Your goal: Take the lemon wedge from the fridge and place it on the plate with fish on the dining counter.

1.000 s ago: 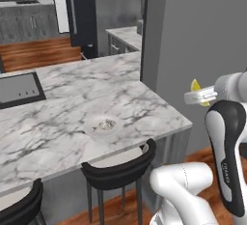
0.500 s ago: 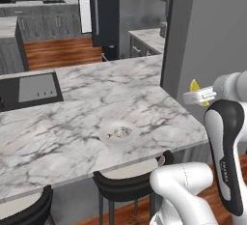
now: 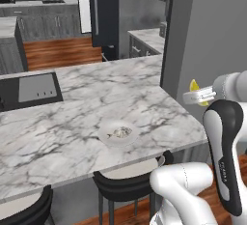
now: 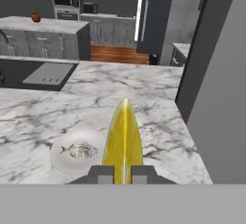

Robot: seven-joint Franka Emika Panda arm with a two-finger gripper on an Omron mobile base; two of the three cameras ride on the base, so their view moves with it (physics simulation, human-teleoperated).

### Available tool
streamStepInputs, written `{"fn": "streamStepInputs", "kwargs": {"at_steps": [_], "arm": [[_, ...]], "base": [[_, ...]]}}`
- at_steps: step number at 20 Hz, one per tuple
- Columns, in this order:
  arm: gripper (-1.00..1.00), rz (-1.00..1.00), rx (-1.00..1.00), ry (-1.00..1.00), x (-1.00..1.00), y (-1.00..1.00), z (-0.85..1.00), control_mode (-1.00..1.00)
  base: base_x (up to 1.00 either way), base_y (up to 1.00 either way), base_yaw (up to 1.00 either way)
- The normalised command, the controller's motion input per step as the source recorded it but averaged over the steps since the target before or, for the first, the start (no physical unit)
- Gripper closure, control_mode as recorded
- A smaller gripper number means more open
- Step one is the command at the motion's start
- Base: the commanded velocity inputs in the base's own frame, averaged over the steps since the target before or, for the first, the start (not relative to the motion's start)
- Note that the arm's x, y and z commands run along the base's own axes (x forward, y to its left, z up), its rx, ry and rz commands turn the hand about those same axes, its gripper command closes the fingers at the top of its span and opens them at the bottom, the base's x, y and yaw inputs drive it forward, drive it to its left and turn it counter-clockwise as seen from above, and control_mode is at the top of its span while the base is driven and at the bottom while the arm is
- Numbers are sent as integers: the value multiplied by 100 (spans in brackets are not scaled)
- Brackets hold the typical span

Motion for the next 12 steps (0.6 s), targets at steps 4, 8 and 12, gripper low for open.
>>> {"fn": "streamStepInputs", "kwargs": {"at_steps": [4,8,12], "arm": [[100,0,0,0,0,0,0,100],[100,0,0,0,0,0,0,100],[100,15,-2,16,100,-10,-12,-100]], "base": [[100,-1,0],[100,-8,0],[0,0,0]]}}
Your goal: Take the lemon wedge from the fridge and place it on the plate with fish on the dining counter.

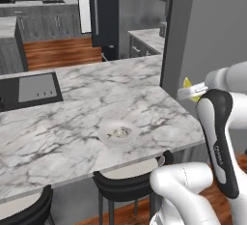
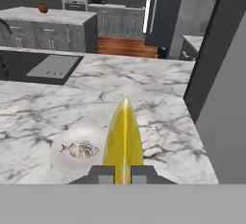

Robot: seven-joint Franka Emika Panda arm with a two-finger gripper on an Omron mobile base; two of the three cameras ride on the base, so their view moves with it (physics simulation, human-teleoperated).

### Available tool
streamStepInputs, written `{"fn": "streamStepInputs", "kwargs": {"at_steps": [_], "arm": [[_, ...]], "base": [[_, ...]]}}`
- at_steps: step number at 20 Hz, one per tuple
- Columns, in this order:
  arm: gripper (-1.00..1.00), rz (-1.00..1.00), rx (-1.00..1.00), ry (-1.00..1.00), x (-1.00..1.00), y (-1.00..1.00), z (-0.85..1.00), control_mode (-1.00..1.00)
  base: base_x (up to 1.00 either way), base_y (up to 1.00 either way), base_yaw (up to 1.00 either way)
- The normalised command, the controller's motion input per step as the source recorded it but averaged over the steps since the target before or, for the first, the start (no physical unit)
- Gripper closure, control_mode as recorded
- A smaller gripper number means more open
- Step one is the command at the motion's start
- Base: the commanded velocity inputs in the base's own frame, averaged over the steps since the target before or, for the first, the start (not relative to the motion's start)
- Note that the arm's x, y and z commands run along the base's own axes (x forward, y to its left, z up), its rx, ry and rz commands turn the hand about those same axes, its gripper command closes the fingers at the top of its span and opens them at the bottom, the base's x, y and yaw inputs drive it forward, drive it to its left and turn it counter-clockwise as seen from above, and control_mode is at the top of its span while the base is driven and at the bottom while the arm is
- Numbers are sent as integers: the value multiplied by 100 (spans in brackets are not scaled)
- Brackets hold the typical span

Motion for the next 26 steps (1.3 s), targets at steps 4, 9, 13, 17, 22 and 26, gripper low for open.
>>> {"fn": "streamStepInputs", "kwargs": {"at_steps": [4,9,13,17,22,26], "arm": [[100,35,-18,26,100,1,-34,-100],[100,46,-24,16,79,26,-73,-100],[100,48,-38,-8,54,58,-98,-100],[100,34,-39,-18,56,95,-90,-100],[100,14,-24,-5,15,80,-35,-100],[100,8,-15,0,23,90,-14,-100]], "base": [[0,0,0],[0,0,0],[0,0,0],[0,0,0],[0,0,0],[0,0,0]]}}
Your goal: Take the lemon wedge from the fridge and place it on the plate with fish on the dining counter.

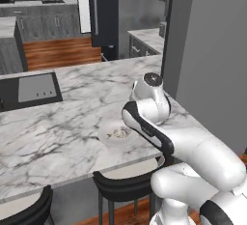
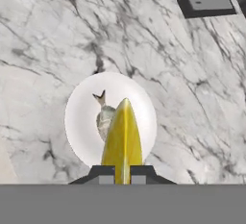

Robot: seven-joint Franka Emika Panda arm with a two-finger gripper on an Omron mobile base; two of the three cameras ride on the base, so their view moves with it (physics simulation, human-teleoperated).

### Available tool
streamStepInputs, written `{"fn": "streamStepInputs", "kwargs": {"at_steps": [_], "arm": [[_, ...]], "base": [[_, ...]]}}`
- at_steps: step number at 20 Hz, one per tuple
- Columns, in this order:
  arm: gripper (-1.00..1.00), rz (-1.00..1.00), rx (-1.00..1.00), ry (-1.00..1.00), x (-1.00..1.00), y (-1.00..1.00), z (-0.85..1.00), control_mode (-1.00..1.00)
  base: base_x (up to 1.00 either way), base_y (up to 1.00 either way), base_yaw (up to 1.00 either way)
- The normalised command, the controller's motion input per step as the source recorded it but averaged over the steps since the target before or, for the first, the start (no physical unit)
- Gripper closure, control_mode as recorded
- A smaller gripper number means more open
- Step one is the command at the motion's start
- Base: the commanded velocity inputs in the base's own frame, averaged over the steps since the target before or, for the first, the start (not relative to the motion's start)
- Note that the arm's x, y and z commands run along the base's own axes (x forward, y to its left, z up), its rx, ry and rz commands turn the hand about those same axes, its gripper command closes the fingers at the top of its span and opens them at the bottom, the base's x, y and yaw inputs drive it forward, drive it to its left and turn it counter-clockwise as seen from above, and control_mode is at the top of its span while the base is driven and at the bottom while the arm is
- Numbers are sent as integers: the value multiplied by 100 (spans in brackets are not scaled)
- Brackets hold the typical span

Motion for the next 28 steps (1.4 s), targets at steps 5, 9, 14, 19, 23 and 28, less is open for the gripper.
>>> {"fn": "streamStepInputs", "kwargs": {"at_steps": [5,9,14,19,23,28], "arm": [[100,6,-3,11,36,77,-5,-100],[100,10,-1,20,21,34,-34,-100],[100,4,0,8,-7,0,-56,-100],[100,3,0,0,-36,0,-52,-100],[100,1,-1,0,-46,0,-43,-100],[100,0,-2,0,31,-22,-35,-100]], "base": [[0,0,0],[0,0,0],[0,0,0],[0,0,0],[0,0,0],[0,0,0]]}}
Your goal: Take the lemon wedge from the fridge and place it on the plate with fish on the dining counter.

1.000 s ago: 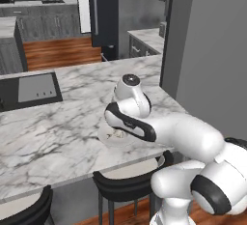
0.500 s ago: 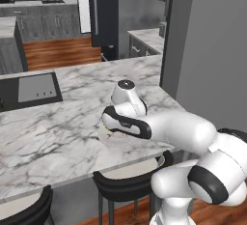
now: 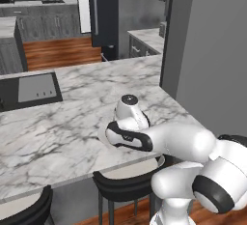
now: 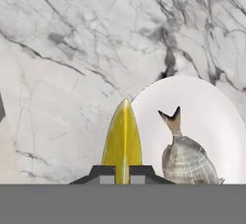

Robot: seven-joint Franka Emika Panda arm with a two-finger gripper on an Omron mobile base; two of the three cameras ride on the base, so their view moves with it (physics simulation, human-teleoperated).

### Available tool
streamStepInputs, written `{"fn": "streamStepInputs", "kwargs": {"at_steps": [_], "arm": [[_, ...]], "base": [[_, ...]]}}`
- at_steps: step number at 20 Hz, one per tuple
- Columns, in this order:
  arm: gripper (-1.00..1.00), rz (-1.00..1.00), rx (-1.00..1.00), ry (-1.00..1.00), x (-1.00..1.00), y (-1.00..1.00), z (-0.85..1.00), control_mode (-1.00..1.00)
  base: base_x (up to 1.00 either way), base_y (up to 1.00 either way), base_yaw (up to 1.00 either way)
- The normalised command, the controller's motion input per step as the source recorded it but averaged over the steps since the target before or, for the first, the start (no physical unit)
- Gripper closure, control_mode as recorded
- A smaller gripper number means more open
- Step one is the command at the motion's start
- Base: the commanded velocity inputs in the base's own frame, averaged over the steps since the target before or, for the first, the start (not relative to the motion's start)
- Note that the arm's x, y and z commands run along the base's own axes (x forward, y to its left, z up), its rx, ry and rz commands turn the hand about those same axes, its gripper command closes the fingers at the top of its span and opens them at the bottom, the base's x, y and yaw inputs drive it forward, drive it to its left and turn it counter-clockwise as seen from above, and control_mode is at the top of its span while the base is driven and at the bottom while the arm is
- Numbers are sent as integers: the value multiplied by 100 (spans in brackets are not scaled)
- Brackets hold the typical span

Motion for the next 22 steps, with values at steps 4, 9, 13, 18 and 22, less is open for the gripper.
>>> {"fn": "streamStepInputs", "kwargs": {"at_steps": [4,9,13,18,22], "arm": [[100,0,0,0,76,-24,-28,-100],[100,0,0,0,61,11,-9,-100],[100,0,0,0,10,14,-9,-100],[-100,0,0,2,0,5,-9,-100],[-100,0,0,0,0,0,0,-100]], "base": [[0,0,0],[0,0,0],[0,0,0],[0,0,0],[0,0,0]]}}
